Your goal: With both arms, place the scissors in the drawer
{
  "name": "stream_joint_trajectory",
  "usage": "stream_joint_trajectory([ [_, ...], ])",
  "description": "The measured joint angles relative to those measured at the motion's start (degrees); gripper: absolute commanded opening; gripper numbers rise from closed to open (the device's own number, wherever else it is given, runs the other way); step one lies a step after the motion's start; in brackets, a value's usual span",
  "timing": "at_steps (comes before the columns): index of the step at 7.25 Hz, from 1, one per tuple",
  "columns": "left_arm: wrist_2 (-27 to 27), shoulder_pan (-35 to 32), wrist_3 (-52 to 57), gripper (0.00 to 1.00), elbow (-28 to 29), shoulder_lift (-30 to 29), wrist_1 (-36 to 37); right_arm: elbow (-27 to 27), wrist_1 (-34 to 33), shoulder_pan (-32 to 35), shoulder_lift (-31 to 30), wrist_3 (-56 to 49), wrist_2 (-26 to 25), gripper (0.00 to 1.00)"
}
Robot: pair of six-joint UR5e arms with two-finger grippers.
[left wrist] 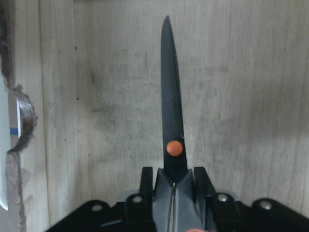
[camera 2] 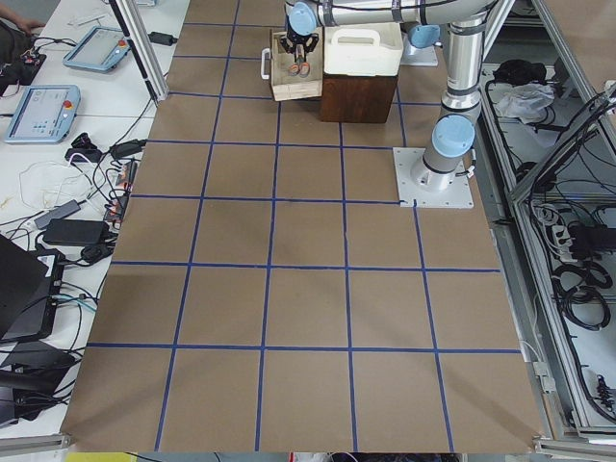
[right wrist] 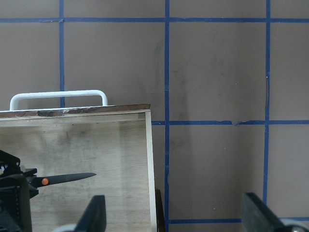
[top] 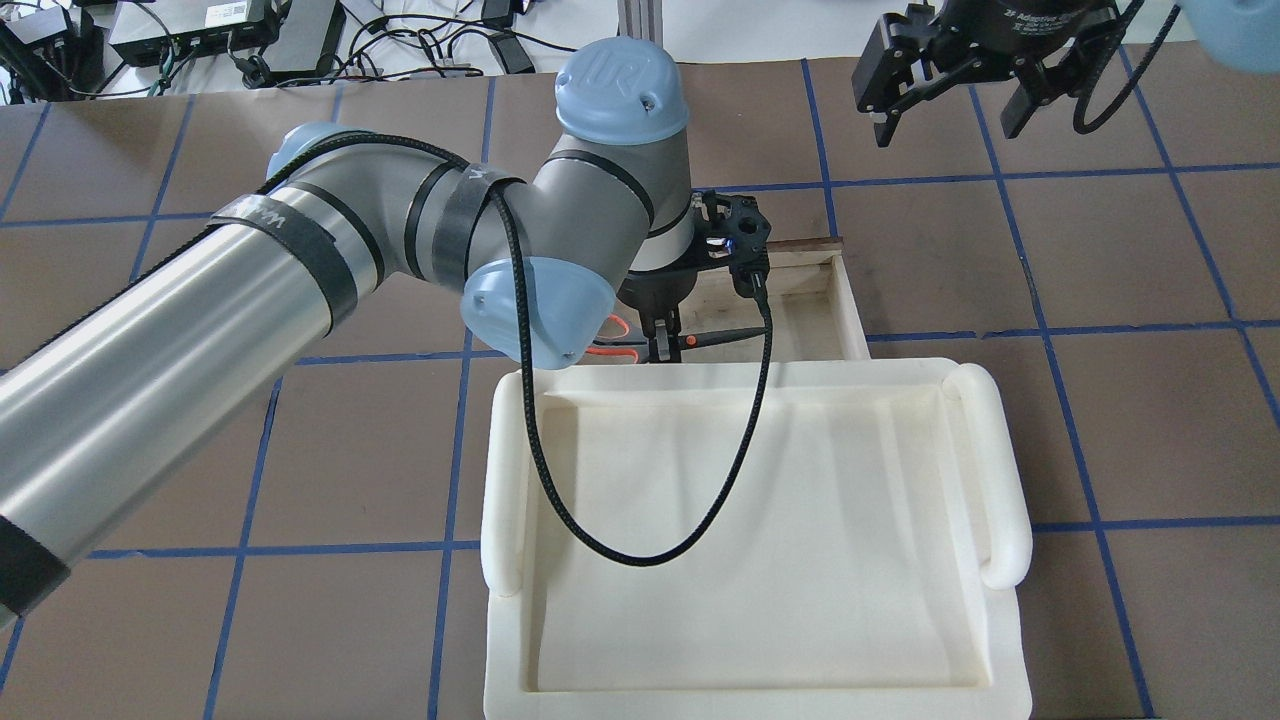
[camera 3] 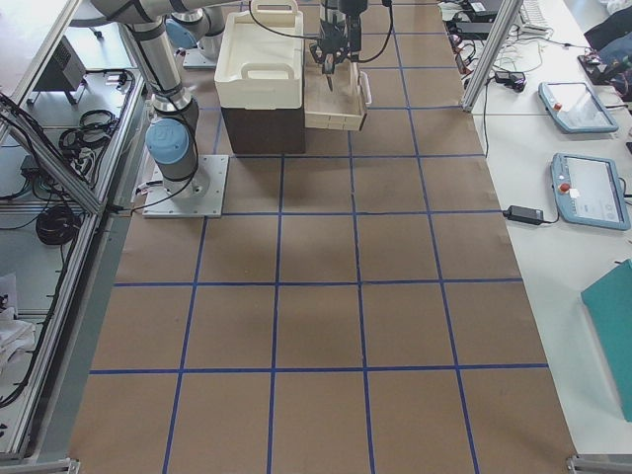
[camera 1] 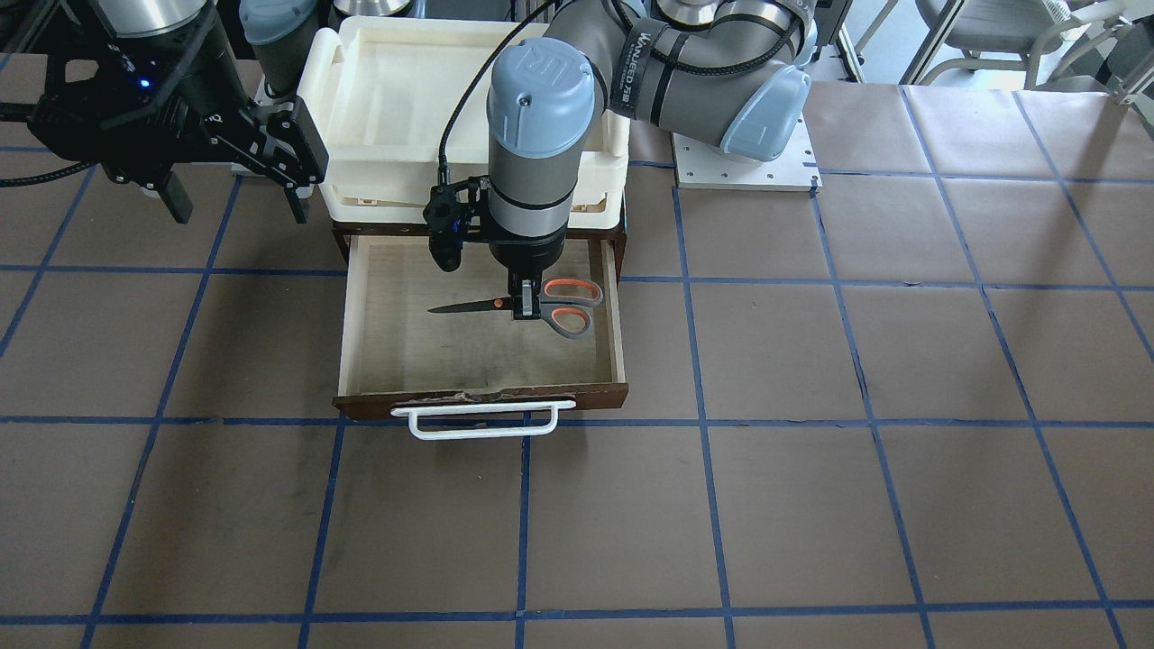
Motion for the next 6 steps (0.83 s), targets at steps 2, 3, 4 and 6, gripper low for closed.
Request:
stream_joint_trajectory([
  [2,0.0,-0.7,-0.4,0.0,-0.1,-1.1,0.1,0.6,-0.2,0.0,0.0,0.3,0.0,1.0],
  [3,0.0,-1.1,-0.4,0.0,-0.1,-1.6,0.1,0.8,-0.2,0.0,-0.1,0.3,0.0,1.0],
  [4,0.0,-1.2,-0.4,0.0,-0.1,-2.0,0.1,0.9,-0.2,0.0,-0.1,0.2,0.0,1.0],
  [6,0.0,-1.4,-0.4,0.2,-0.2,-2.7,0.2,0.9,-0.3,0.0,-0.1,0.2,-0.1,1.0],
])
